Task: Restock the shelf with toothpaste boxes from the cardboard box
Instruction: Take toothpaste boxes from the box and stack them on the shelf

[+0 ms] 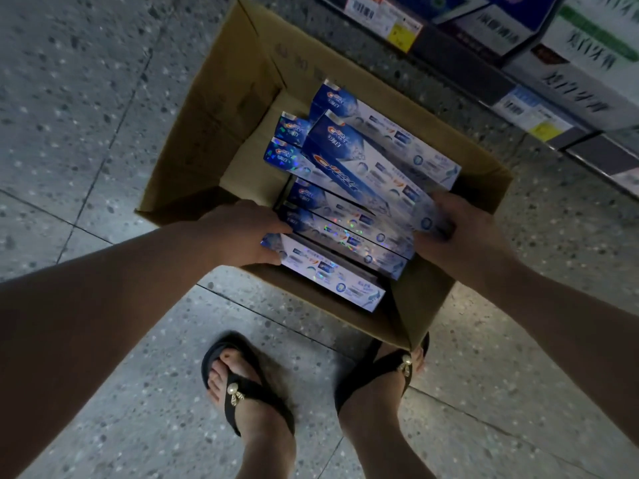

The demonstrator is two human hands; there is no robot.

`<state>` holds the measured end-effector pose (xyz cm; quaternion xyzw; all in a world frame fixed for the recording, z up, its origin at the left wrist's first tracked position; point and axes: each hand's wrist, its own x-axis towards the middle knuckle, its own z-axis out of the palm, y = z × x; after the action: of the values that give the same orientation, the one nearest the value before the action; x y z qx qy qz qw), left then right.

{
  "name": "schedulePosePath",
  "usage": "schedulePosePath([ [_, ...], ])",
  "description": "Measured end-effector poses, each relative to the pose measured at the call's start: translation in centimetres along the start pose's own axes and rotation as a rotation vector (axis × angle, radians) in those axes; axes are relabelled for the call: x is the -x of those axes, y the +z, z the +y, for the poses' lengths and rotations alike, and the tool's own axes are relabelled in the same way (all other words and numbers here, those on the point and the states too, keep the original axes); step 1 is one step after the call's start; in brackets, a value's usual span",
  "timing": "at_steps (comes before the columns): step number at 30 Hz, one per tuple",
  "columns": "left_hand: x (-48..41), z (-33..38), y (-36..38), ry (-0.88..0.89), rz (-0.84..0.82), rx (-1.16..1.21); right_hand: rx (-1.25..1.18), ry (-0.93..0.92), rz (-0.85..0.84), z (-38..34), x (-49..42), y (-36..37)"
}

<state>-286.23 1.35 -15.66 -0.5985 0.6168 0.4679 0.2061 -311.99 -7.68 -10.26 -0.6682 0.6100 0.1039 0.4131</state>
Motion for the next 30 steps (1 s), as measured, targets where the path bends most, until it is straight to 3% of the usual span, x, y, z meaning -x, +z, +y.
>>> schedulePosePath([
  [6, -1.5, -0.5, 0.7, 0.026, -0.072, -0.022, 0.019, -0.005, 0.020, 0.7, -0.4, 1.1],
  [15, 0.2, 0.3, -0.1, 0.070, 0.192, -0.048, -0.053, -0.040, 0.011, 0.5, 0.0, 0.1],
  [20, 6.3, 2.0, -2.6, 0.053, 0.338, 0.108, -0.135, -0.064, 0.019, -1.7, 3.0, -3.8],
  [30, 25.0, 11.3, -11.7, 0.268, 0.572, 0.265, -0.257, -0.217, 0.026, -9.2, 15.9, -18.9],
])
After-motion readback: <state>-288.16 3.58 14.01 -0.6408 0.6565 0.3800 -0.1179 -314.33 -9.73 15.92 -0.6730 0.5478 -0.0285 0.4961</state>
